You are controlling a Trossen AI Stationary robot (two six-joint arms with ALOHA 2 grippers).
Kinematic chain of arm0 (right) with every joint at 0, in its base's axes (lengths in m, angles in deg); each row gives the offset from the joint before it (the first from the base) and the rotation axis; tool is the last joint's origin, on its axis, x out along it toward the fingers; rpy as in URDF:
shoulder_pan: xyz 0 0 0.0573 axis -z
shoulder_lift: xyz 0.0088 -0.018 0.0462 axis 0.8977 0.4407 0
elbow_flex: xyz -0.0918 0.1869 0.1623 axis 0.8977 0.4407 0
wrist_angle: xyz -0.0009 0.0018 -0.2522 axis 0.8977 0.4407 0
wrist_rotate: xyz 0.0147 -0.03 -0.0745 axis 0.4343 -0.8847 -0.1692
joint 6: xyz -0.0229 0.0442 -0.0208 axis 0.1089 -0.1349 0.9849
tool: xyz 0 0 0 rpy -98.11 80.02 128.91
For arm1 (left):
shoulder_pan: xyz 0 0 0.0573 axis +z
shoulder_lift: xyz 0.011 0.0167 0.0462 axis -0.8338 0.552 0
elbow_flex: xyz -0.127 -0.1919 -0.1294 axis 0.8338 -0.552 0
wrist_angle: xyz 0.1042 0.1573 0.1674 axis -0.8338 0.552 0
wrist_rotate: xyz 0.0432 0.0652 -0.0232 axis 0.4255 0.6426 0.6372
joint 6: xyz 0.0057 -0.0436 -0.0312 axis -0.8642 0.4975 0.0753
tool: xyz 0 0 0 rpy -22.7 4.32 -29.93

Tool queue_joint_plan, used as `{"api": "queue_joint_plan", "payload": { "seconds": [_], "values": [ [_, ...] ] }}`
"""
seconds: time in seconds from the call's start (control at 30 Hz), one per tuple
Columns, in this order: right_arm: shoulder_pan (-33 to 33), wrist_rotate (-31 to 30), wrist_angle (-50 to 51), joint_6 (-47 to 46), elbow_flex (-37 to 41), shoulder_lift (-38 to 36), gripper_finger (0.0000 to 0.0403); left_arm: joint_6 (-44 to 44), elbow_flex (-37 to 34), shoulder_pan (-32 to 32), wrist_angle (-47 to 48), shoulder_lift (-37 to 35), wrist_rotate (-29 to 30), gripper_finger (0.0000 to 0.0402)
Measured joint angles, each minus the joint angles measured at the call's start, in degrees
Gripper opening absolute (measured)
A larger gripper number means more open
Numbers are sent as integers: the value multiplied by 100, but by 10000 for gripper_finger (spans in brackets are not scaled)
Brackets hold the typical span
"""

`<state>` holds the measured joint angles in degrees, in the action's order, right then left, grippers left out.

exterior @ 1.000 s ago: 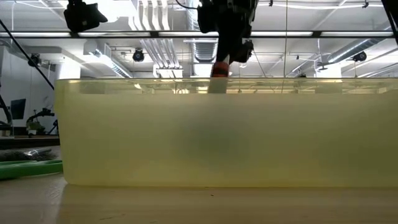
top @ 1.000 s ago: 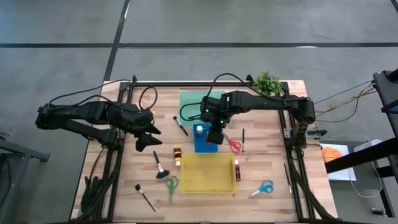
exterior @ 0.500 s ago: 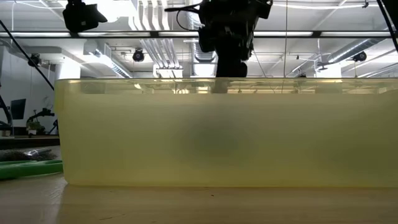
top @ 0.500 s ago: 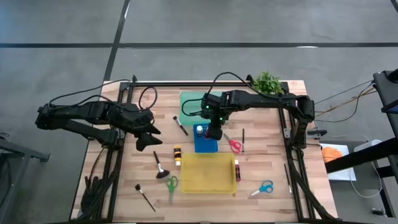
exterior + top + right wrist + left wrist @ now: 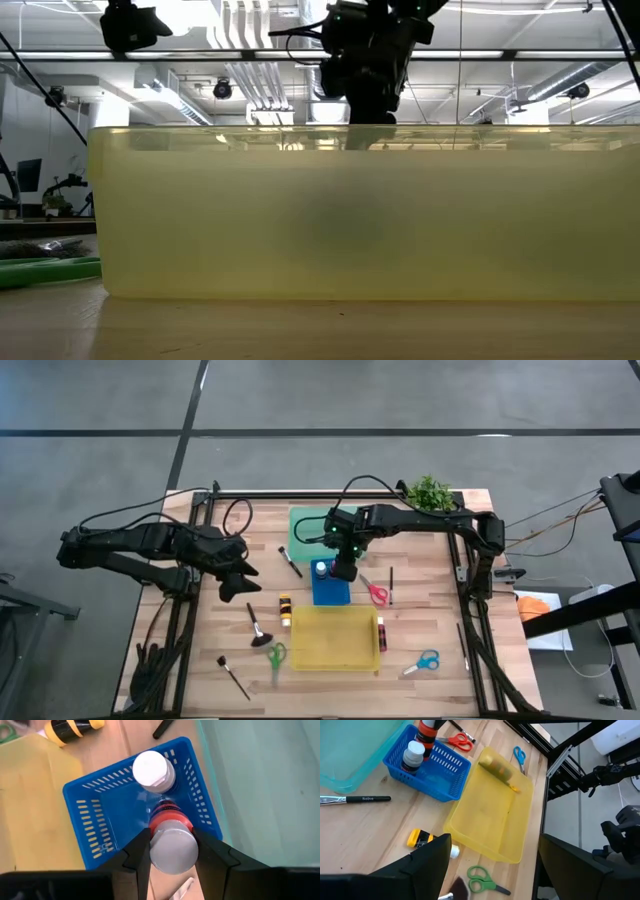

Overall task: Pick & Place Paint Supplies
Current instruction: Put the orange paint bottle into the blue bin

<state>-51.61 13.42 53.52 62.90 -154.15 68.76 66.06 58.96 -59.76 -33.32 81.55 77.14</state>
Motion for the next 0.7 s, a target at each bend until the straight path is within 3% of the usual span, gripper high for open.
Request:
{"api": "queue_joint_plan", "payload": {
  "seconds": [0.7],
  "values": [
    [-43, -228, -38, 92, -83, 491, 114, 99, 0, 0, -2, 0, -2, 312]
  ]
}}
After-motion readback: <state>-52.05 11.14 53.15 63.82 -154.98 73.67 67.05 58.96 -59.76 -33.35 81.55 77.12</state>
